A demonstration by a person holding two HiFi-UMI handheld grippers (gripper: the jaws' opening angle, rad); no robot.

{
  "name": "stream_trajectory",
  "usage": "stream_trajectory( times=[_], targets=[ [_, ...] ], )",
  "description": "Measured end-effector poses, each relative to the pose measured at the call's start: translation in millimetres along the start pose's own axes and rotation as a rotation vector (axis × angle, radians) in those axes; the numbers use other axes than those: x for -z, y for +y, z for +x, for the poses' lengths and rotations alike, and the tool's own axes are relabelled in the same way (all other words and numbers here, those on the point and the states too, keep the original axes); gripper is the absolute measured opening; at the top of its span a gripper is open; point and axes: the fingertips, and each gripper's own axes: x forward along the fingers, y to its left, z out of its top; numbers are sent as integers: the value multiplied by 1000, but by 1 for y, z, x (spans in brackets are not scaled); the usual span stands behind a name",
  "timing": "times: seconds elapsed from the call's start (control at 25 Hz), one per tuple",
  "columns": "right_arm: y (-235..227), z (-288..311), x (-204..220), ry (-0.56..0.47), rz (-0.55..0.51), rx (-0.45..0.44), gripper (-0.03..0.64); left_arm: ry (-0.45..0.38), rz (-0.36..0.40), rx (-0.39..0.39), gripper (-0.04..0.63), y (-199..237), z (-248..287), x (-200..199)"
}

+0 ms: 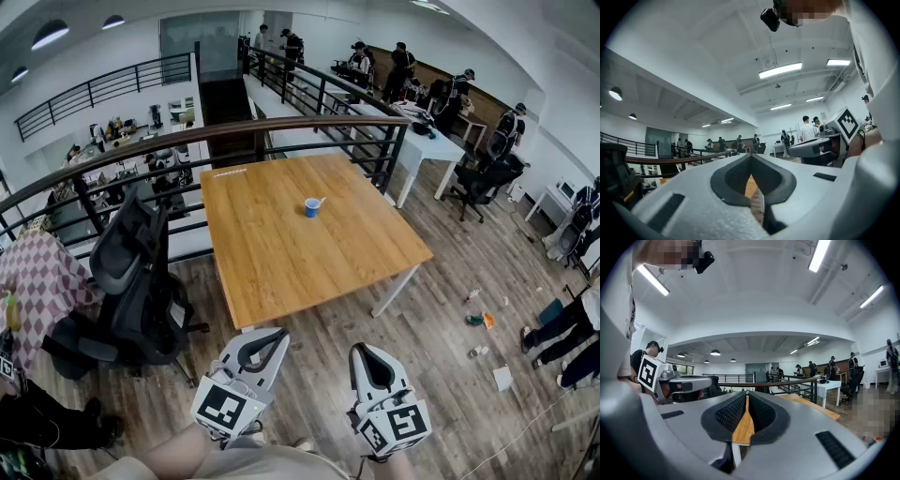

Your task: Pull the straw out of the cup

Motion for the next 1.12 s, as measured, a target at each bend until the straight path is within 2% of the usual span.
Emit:
stream_trajectory(
  times=[0.6,1.12],
  targets=[
    [-17,-6,7,-8,47,-11,32,39,11,21,14,-19,13,10],
    [-44,-41,14,-15,60,-25,32,56,3,34,14,-67,34,14]
  ],
)
